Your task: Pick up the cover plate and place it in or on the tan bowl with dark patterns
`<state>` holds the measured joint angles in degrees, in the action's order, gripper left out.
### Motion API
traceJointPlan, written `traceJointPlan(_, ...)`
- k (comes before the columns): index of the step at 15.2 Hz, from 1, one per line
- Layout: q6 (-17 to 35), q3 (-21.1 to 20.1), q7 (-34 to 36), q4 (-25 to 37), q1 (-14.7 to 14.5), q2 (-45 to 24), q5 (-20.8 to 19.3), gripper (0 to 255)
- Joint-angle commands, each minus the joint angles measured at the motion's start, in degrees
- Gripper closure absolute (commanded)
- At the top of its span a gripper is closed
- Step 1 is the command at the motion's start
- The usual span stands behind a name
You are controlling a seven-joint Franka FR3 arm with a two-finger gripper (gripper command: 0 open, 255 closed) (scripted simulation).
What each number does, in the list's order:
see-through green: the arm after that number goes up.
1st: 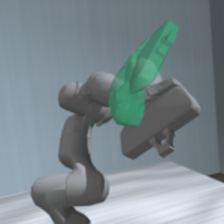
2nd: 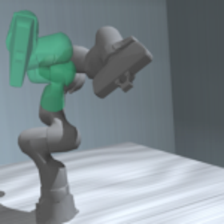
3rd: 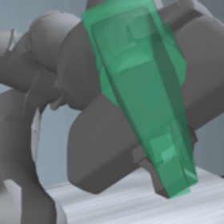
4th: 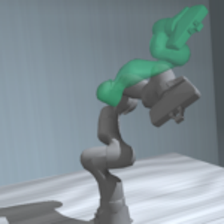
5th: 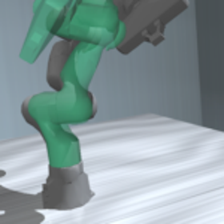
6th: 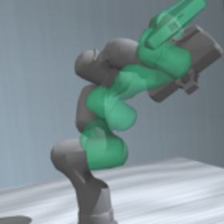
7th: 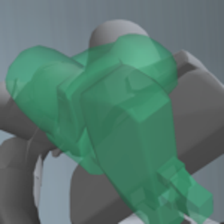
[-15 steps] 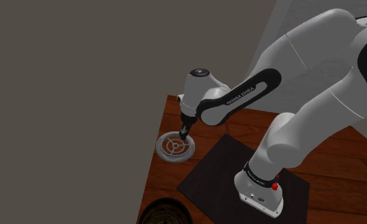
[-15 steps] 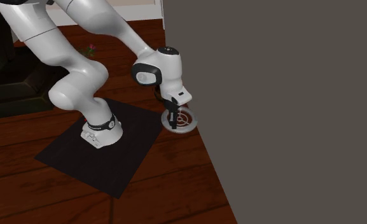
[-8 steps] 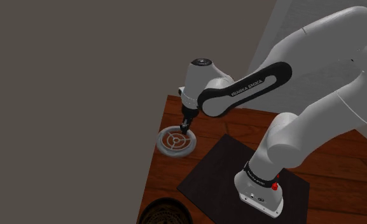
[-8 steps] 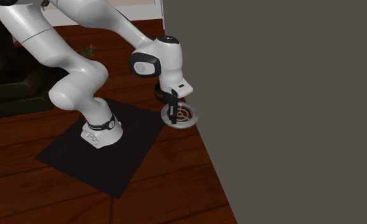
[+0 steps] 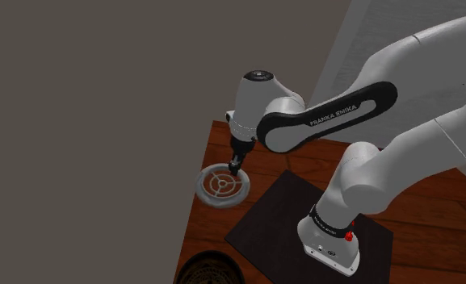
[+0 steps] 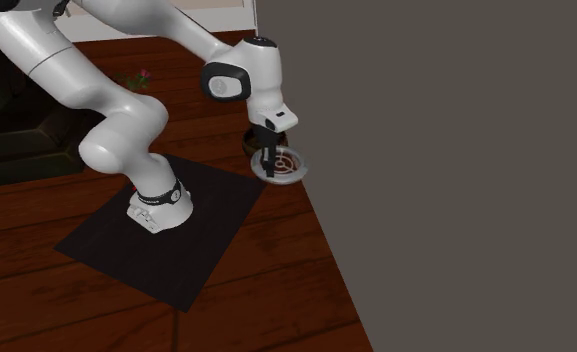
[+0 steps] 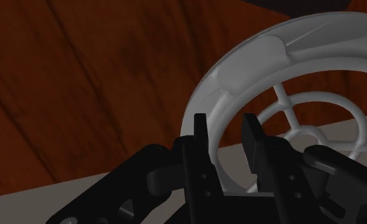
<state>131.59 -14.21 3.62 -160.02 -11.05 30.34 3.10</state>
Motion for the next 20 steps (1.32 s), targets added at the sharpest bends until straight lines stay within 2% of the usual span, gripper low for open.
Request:
traceJointPlan(1, -1.2, -2.5, 3.3, -0.7, -2.5, 1.7, 2.0, 255)
traceJointPlan(11, -5.5, -14.4, 18.6, 2.9, -11.9, 2.4, 9.5, 255)
traceJointPlan(16, -6.8, -20.7, 26.6, 7.4, -14.5, -0.4, 11.4, 255)
traceJointPlan(20, -6.5, -24.8, 31.4, 10.3, -15.0, -3.4, 11.7, 255)
